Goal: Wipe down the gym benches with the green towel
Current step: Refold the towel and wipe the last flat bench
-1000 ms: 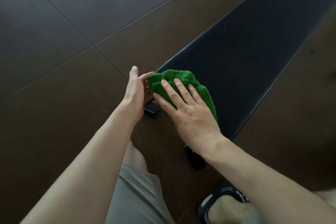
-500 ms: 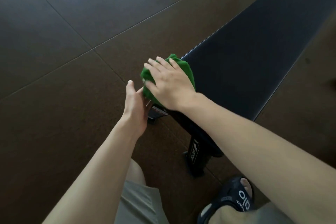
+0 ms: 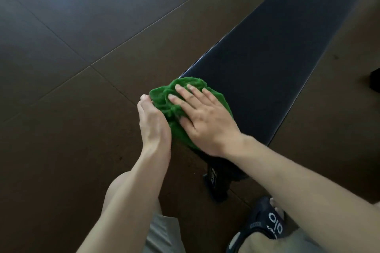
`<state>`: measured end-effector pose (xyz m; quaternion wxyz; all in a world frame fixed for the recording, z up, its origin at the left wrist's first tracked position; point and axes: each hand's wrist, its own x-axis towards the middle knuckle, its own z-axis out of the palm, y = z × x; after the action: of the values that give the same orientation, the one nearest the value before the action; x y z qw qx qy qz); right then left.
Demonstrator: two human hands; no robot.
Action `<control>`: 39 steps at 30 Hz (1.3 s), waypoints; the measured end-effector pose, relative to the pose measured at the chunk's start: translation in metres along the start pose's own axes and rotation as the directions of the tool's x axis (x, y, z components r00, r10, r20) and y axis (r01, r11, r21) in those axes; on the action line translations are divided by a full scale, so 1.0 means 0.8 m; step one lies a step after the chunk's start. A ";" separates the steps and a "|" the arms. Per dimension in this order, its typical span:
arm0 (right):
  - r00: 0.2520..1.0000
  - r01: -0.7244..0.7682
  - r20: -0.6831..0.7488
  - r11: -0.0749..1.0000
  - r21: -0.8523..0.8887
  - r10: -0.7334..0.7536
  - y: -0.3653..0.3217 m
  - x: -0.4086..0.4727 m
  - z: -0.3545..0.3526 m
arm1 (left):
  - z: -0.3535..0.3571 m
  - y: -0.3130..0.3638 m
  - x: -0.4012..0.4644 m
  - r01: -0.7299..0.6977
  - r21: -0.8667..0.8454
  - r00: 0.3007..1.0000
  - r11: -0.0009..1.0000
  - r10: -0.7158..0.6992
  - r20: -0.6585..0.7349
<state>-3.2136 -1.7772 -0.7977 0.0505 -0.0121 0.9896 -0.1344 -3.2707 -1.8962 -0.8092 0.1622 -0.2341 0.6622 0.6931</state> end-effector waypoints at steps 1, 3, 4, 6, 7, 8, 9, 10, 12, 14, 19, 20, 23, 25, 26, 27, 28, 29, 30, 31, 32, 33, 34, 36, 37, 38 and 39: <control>1.000 -0.022 -0.001 1.000 0.003 0.022 0.013 0.025 -0.005 | 0.007 0.001 -0.006 -0.022 0.045 1.000 0.999 0.022 -0.016; 0.995 -0.104 -0.017 0.994 -0.021 0.103 0.051 0.069 -0.019 | 0.021 0.002 -0.018 -0.113 0.175 0.992 0.978 0.120 -0.027; 0.987 -0.157 -0.033 0.987 -0.039 0.156 0.075 0.085 -0.028 | 0.029 0.003 -0.023 -0.163 0.241 0.985 0.957 0.171 -0.011; 0.958 -0.283 -0.050 0.958 -0.037 0.281 0.118 0.100 -0.045 | 0.037 0.004 -0.021 -0.183 0.319 0.980 0.930 0.197 -0.011; 0.938 -0.345 -0.054 0.938 -0.023 0.343 0.133 0.097 -0.050 | 0.040 0.003 -0.017 -0.165 0.328 0.983 0.930 0.182 -0.023; 0.918 -0.394 -0.057 0.919 -0.011 0.393 0.138 0.088 -0.052 | 0.044 0.003 -0.016 -0.140 0.332 0.986 0.933 0.161 -0.037; 0.904 -0.424 -0.058 0.905 0.003 0.424 0.133 0.074 -0.051 | 0.048 0.003 -0.016 -0.118 0.336 0.987 0.934 0.147 -0.063; 0.902 -0.428 -0.060 0.904 0.012 0.428 0.119 0.057 -0.045 | 0.052 0.004 -0.018 -0.108 0.343 0.983 0.933 0.152 -0.102; 0.931 -0.358 -0.062 0.934 0.022 0.359 0.074 0.014 -0.028 | 0.062 0.002 -0.020 -0.104 0.361 0.960 0.927 0.188 -0.207; 0.966 -0.251 -0.049 0.968 0.018 0.252 0.031 -0.031 -0.012 | 0.066 -0.001 -0.024 -0.118 0.376 0.932 0.919 0.234 -0.277; 0.995 -0.101 0.002 0.994 0.030 0.101 0.033 -0.052 -0.010 | 0.068 -0.005 -0.028 -0.146 0.381 0.901 0.913 0.282 -0.330; 0.997 -0.077 -0.004 0.997 0.008 0.077 0.055 -0.038 -0.014 | 0.069 -0.005 -0.025 -0.146 0.377 0.896 0.914 0.284 -0.341; 0.992 -0.127 -0.020 0.990 -0.054 0.126 0.159 0.013 -0.040 | 0.068 -0.010 -0.023 -0.159 0.388 0.887 0.908 0.304 -0.348; 0.977 -0.213 -0.029 0.974 -0.074 0.212 0.227 0.046 -0.063 | 0.069 -0.012 -0.022 -0.174 0.427 0.875 0.888 0.338 -0.347; 0.969 -0.248 -0.026 0.966 -0.070 0.246 0.247 0.058 -0.071 | 0.071 -0.013 -0.021 -0.173 0.453 0.865 0.875 0.355 -0.355; 0.962 -0.274 -0.033 0.959 -0.068 0.272 0.254 0.066 -0.073 | 0.073 -0.013 -0.019 -0.168 0.480 0.855 0.861 0.369 -0.364; 0.957 -0.289 -0.045 0.955 -0.067 0.286 0.251 0.070 -0.072 | 0.075 -0.012 -0.018 -0.160 0.506 0.848 0.847 0.381 -0.369; 0.957 -0.290 -0.051 0.955 -0.059 0.287 0.240 0.067 -0.069 | 0.077 -0.010 -0.017 -0.147 0.531 0.843 0.835 0.387 -0.374; 0.964 -0.265 -0.042 0.963 -0.049 0.263 0.224 0.059 -0.065 | 0.079 -0.008 -0.017 -0.122 0.556 0.841 0.823 0.382 -0.382; 0.979 -0.205 -0.028 0.978 -0.043 0.204 0.205 0.046 -0.061 | 0.080 -0.007 -0.017 -0.087 0.577 0.843 0.812 0.369 -0.391; 0.993 -0.117 -0.015 0.992 -0.038 0.116 0.186 0.028 -0.055 | 0.082 -0.005 -0.018 -0.063 0.595 0.846 0.802 0.359 -0.395; 1.000 -0.013 0.002 0.999 -0.039 0.013 0.168 0.008 -0.050 | 0.085 -0.003 -0.020 -0.059 0.615 0.841 0.786 0.371 -0.393; 0.995 0.093 0.031 0.995 -0.044 -0.092 0.153 -0.012 -0.045 | 0.089 -0.002 -0.024 -0.069 0.644 0.825 0.762 0.406 -0.392; 0.961 0.261 0.099 0.964 -0.041 -0.257 0.150 -0.040 -0.041 | 0.103 -0.006 -0.045 -0.113 0.724 0.764 0.680 0.526 -0.374; 0.945 0.311 0.116 0.950 -0.026 -0.306 0.164 -0.046 -0.043 | 0.114 -0.010 -0.061 -0.137 0.762 0.731 0.633 0.584 -0.353; 0.934 0.341 0.119 0.940 -0.006 -0.338 0.186 -0.048 -0.048 | 0.128 -0.015 -0.080 -0.162 0.795 0.701 0.584 0.635 -0.325; 0.932 0.347 0.108 0.938 -0.001 -0.345 0.212 -0.047 -0.054 | 0.146 -0.022 -0.102 -0.191 0.826 0.670 0.530 0.686 -0.285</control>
<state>-3.1822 -1.6008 -0.7978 0.0783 -0.1938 0.9692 -0.1305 -3.2054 -1.7722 -0.7783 -0.1603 -0.1609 0.9351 0.2719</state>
